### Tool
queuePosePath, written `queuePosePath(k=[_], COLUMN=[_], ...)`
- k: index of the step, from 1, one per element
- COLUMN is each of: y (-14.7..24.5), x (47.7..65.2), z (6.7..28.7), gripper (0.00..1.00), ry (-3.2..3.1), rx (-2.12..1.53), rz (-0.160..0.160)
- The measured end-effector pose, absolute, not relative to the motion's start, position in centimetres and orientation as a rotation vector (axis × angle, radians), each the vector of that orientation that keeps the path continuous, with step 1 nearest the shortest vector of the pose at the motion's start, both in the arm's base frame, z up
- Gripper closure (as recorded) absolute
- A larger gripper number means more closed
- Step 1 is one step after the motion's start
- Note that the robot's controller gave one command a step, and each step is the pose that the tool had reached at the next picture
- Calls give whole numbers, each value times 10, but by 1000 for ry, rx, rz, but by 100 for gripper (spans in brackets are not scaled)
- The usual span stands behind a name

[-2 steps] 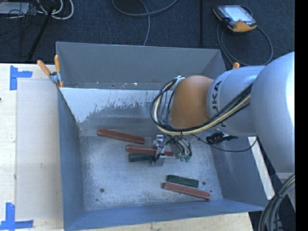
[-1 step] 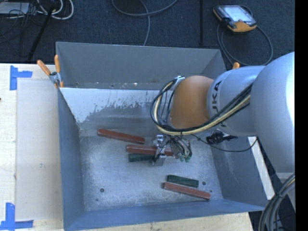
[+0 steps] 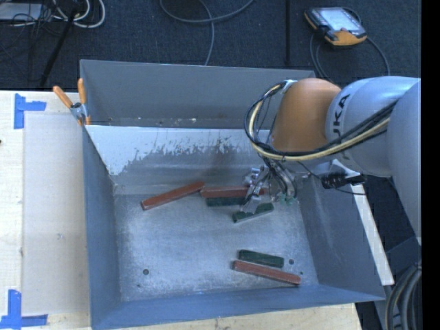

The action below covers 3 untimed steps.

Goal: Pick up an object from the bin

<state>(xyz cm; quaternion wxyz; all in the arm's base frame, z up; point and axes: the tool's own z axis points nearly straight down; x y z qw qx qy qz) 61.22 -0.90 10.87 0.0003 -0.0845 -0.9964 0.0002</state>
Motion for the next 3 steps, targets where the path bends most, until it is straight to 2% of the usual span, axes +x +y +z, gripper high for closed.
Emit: queuePosePath(k=[1,2,3], y=[-9,-9,-12], x=[612,611,589], z=[109,165,216], gripper=[100,100,100], ry=[-3130,-3121,-3122], rx=[-264,-306,-341], rz=[1,0,0])
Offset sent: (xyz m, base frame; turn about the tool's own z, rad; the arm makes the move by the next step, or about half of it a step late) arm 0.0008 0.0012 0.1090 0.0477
